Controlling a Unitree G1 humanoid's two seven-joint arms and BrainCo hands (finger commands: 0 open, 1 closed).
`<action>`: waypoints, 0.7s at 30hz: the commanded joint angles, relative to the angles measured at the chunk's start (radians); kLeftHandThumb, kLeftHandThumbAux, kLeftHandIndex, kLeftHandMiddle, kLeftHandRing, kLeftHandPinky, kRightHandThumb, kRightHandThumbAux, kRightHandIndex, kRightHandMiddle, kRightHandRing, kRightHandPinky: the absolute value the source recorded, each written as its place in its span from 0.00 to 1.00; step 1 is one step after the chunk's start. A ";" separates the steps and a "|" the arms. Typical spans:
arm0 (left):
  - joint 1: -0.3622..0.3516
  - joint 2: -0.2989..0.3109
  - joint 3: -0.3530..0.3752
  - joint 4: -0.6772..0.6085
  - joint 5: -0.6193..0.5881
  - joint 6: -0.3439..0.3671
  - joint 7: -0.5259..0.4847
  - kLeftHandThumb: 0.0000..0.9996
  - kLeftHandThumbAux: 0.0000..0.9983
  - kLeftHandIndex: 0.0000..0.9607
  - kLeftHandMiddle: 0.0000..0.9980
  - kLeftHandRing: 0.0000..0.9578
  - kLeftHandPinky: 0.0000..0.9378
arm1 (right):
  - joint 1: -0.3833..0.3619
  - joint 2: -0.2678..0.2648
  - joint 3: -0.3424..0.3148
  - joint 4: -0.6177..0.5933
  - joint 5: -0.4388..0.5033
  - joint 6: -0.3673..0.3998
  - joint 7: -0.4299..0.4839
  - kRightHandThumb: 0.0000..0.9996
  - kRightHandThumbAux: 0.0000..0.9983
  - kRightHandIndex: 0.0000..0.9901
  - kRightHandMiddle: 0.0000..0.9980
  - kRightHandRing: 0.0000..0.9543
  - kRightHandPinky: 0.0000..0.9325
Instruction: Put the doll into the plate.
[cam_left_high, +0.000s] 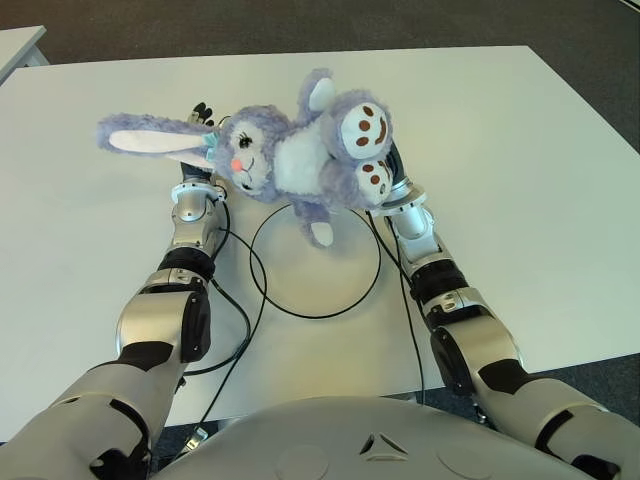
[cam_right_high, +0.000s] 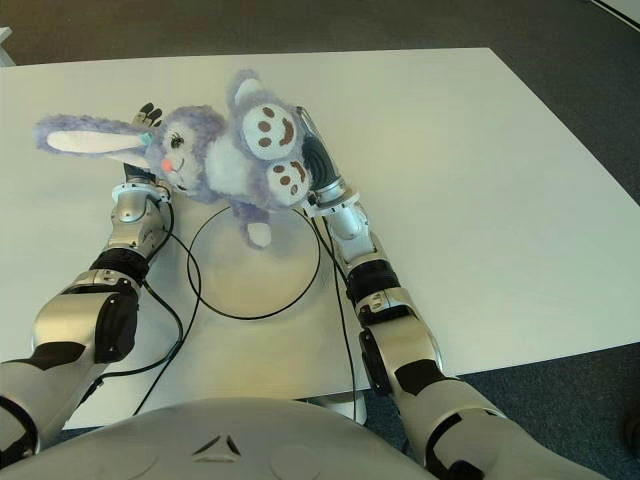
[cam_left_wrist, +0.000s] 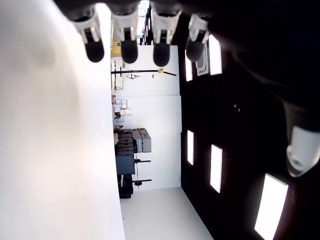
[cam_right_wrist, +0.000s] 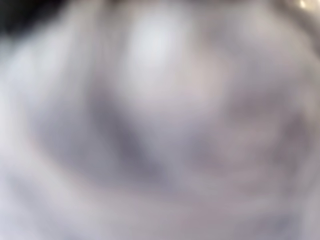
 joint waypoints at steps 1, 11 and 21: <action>0.074 -0.031 -0.003 0.047 0.005 0.041 0.005 0.00 0.51 0.03 0.10 0.06 0.00 | 0.014 -0.011 0.005 0.008 -0.025 0.005 -0.010 0.71 0.72 0.44 0.85 0.90 0.92; 0.074 -0.030 -0.004 0.047 0.005 0.040 0.000 0.00 0.51 0.02 0.10 0.06 0.00 | 0.023 -0.029 0.020 -0.001 -0.048 0.027 -0.007 0.71 0.72 0.44 0.85 0.90 0.91; 0.072 -0.031 -0.003 0.048 0.003 0.042 0.001 0.00 0.51 0.02 0.09 0.06 0.00 | 0.045 -0.041 0.034 -0.009 -0.067 0.046 -0.010 0.71 0.72 0.44 0.85 0.90 0.92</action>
